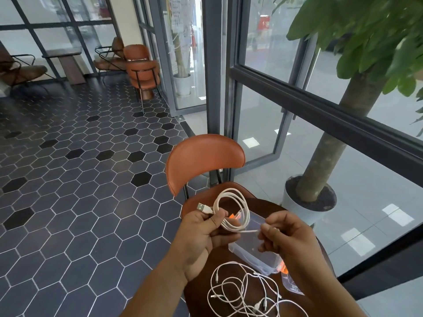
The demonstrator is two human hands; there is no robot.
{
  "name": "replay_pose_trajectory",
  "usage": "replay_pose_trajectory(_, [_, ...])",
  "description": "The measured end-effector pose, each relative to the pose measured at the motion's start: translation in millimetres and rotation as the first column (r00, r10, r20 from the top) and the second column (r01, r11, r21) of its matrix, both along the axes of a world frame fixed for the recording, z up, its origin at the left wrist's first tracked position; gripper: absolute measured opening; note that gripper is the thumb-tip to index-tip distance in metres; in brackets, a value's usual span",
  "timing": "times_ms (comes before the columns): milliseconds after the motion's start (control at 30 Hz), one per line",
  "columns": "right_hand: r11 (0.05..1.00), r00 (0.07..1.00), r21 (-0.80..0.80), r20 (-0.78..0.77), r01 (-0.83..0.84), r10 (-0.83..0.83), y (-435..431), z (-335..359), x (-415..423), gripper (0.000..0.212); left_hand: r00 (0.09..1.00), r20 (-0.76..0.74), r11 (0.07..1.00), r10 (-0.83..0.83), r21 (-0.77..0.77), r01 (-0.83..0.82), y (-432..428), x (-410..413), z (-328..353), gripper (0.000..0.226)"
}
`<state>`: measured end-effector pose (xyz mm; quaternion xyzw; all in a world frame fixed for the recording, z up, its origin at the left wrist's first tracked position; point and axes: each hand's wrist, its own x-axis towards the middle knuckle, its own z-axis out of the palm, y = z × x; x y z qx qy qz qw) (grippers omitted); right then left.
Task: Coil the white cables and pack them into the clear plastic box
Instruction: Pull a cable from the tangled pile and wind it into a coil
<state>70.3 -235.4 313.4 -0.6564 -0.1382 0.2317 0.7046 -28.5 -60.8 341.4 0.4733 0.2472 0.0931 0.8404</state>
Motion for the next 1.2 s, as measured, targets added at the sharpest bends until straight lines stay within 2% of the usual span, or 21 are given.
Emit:
replay_pose_trajectory(100, [0.996, 0.999, -0.092, 0.046, -0.005, 0.009, -2, 2, 7, 0.009, 0.999, 0.016, 0.999, 0.031, 0.014, -0.031, -4, 0, 1, 0.027])
replay_pose_trajectory(200, [0.994, 0.999, -0.097, 0.028, 0.042, -0.04, 0, 4, 12, 0.012, 1.0, 0.023, 0.999, 0.018, 0.039, -0.019, -9, 3, 1, 0.027])
replay_pose_trajectory(333, [0.995, 0.97, 0.05, -0.229, 0.091, -0.077, 8, 4, 9, 0.038, 0.999, 0.008, 0.994, -0.049, 0.103, 0.047, -15, 3, -1, 0.022])
replay_pose_trajectory(400, [0.992, 0.948, 0.082, -0.311, 0.096, -0.066, 13, 3, 5, 0.035, 0.996, -0.006, 0.987, -0.092, 0.132, 0.092, -16, 2, -1, 0.021])
replay_pose_trajectory(500, [0.998, 0.963, 0.035, -0.265, 0.052, -0.041, 17, -1, 0, 0.01, 0.992, -0.027, 0.98, -0.121, 0.156, 0.124, -17, 2, 1, 0.018])
replay_pose_trajectory(600, [0.995, 0.978, -0.01, -0.185, -0.103, 0.1, 15, -1, 1, 0.014, 0.99, -0.051, 0.977, -0.131, 0.164, 0.138, -16, 3, 0, 0.022])
replay_pose_trajectory(667, [0.982, 0.971, 0.014, -0.148, -0.188, 0.188, 12, 3, 4, 0.01, 0.99, -0.071, 0.979, -0.124, 0.153, 0.134, -15, 3, -1, 0.023])
replay_pose_trajectory(733, [0.969, 0.959, 0.073, -0.139, -0.237, 0.245, 9, 5, 10, 0.019, 0.987, -0.095, 0.979, -0.132, 0.146, 0.145, -15, 4, -2, 0.023])
replay_pose_trajectory(800, [0.948, 0.939, 0.136, -0.156, -0.287, 0.306, 9, 5, 13, 0.019, 0.982, -0.119, 0.978, -0.144, 0.134, 0.16, -16, 4, -2, 0.025])
replay_pose_trajectory(867, [0.926, 0.916, 0.176, -0.174, -0.333, 0.362, 10, 3, 12, 0.036, 0.981, -0.138, 0.981, -0.134, 0.119, 0.151, -16, 5, -3, 0.028])
replay_pose_trajectory(933, [0.912, 0.9, 0.246, -0.213, -0.327, 0.38, 12, 0, 9, 0.059, 0.98, -0.169, 0.984, -0.104, 0.127, 0.127, -18, 5, -3, 0.024])
replay_pose_trajectory(967, [0.91, 0.897, 0.285, -0.241, -0.3, 0.371, 13, -1, 8, 0.061, 0.979, -0.184, 0.983, -0.086, 0.142, 0.113, -18, 5, -4, 0.021])
replay_pose_trajectory(1067, [0.932, 0.909, 0.313, -0.308, -0.184, 0.282, 13, 2, -1, 0.038, 0.978, -0.211, 0.974, 0.0, 0.22, 0.047, -17, 6, -7, 0.016])
replay_pose_trajectory(1133, [0.964, 0.961, 0.216, -0.196, -0.152, 0.196, 14, 3, -6, 0.032, 0.975, -0.212, 0.955, 0.059, 0.295, 0.006, -17, 8, -10, 0.014])
replay_pose_trajectory(1200, [0.991, 0.988, 0.027, 0.094, -0.129, 0.125, 17, 5, -12, 0.038, 0.976, -0.201, 0.934, 0.084, 0.356, -0.007, -18, 9, -13, 0.013])
